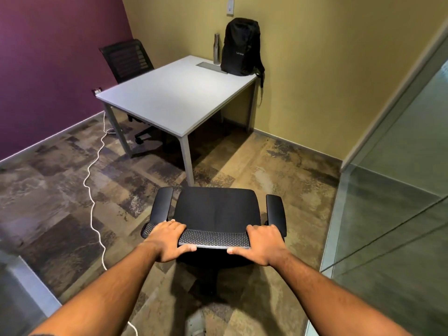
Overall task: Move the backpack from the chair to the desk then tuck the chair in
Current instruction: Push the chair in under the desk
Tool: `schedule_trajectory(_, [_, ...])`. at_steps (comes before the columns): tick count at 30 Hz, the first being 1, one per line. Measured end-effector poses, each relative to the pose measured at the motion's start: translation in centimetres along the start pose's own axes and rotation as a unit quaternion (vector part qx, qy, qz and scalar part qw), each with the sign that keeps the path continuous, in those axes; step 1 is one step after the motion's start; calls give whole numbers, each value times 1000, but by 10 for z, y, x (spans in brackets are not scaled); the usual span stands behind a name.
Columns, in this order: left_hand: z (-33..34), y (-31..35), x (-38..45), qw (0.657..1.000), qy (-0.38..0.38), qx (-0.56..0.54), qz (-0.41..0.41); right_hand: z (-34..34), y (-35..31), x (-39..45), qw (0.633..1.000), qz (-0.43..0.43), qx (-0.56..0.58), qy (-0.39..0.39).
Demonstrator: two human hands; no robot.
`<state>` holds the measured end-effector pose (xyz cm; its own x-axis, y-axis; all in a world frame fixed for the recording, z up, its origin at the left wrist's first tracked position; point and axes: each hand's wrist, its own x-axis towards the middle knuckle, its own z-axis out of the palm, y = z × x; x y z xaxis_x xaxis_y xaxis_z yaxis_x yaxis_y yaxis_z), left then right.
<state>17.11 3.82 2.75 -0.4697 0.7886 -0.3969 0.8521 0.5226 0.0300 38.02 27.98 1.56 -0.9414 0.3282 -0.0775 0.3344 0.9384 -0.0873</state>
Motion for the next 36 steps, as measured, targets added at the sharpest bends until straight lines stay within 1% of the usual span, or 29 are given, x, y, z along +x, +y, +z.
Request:
schedule_trajectory(6, [-6, 13, 20, 1000, 9, 3, 23, 8, 15, -16, 999, 34, 0, 25])
schedule_trajectory(8, [-9, 15, 30, 999, 5, 4, 32, 7, 20, -16, 999, 47, 2, 18])
schedule_trajectory(12, [-15, 14, 52, 999, 7, 9, 38, 1, 30, -3, 998, 62, -11, -30])
schedule_trajectory(15, [-17, 12, 68, 998, 34, 10, 43, -5, 37, 9, 993, 87, -10, -81])
schedule_trajectory(18, [-19, 9, 87, 997, 66, 17, 48, -13, 42, 25, 983, 125, -1, -134])
schedule_trajectory(22, [-30, 3, 114, 995, 81, 14, 53, -26, 44, 47, 961, 189, 32, -200])
schedule_trajectory(28, [-55, -1, 163, 998, 24, -36, 36, -41, 53, 89, 930, 258, 80, -250])
schedule_trajectory(32, [-67, -2, 192, 999, 5, -52, 18, -47, 65, 117, 919, 269, 93, -273])
schedule_trajectory(36, [-84, -1, 224, 997, -3, -70, 11, -52, 84, 146, 918, 264, 106, -278])
